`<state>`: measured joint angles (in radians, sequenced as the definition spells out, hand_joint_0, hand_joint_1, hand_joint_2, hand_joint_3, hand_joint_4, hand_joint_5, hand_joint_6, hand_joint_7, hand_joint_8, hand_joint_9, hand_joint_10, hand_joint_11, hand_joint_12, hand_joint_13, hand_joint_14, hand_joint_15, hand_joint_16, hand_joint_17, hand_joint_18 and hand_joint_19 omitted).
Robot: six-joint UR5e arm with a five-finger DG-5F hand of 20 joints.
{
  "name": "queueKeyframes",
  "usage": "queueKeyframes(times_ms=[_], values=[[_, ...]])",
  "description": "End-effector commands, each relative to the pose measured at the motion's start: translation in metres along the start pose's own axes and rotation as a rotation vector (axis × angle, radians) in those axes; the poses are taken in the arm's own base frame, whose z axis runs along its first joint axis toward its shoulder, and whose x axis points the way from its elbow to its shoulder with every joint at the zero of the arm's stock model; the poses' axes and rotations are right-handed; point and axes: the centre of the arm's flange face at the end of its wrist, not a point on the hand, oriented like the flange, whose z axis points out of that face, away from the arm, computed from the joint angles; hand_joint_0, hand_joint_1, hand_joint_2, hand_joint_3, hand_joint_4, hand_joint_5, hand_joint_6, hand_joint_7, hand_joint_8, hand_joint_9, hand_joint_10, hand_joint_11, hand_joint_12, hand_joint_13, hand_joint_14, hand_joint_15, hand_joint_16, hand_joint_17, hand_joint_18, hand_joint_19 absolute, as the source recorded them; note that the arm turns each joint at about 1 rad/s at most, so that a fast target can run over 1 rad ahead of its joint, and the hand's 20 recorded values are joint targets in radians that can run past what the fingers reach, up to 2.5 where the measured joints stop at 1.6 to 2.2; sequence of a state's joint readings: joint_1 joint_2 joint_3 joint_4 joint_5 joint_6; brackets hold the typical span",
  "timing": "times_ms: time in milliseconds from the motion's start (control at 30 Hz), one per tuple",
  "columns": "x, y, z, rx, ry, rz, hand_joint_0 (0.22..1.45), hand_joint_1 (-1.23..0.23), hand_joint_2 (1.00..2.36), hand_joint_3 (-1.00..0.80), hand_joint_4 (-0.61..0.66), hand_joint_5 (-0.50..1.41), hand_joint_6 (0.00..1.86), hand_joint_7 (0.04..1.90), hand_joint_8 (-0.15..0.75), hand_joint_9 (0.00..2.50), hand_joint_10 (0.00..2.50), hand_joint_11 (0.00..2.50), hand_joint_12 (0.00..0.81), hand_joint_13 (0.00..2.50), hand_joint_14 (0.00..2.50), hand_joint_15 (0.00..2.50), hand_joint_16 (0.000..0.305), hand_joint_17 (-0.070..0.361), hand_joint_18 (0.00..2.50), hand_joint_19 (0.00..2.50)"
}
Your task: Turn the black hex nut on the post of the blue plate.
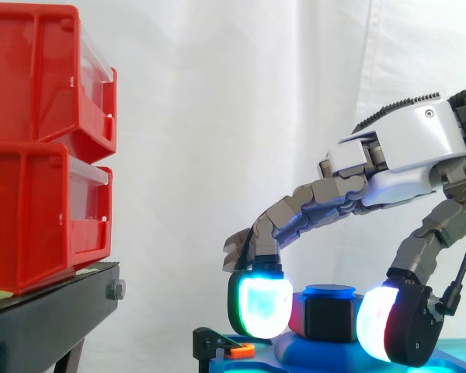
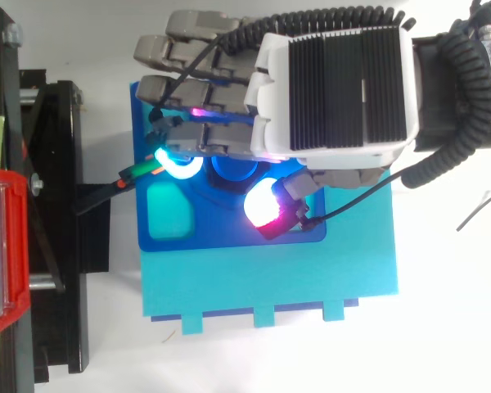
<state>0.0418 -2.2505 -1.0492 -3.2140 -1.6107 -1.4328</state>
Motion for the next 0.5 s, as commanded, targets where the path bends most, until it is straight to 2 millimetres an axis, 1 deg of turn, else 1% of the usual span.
queueKeyframes(times_ms=[0,167,267,300,467], values=[[0.000,0.000,0.000,0.000,0.000,0.000,0.55,-0.83,1.00,-0.50,0.20,-0.21,0.50,1.00,0.233,0.28,0.00,0.00,0.348,0.12,0.00,0.00,0.049,0.109,0.00,0.00],[-0.001,0.000,0.000,0.000,-0.002,0.003,0.47,-0.80,1.00,-0.50,0.19,-0.23,0.50,0.92,0.247,0.23,0.00,0.00,0.371,0.10,0.00,0.00,0.054,0.122,0.00,0.00],[-0.008,0.004,0.001,-0.001,-0.014,0.003,0.41,-0.76,1.00,-0.50,0.19,-0.25,0.50,0.87,0.262,0.17,0.00,0.00,0.403,0.04,0.00,0.00,0.062,0.139,0.00,0.00],[-0.011,0.005,0.002,-0.002,-0.016,0.003,0.40,-0.73,1.00,-0.50,0.18,-0.26,0.50,0.86,0.261,0.13,0.00,0.00,0.407,0.00,0.00,0.03,0.063,0.142,0.00,0.01],[-0.020,0.007,0.002,-0.005,-0.028,0.007,0.38,-0.69,1.00,-0.50,0.18,-0.27,0.50,0.82,0.267,0.10,0.00,0.00,0.417,0.00,0.00,0.03,0.066,0.148,0.00,0.01]])
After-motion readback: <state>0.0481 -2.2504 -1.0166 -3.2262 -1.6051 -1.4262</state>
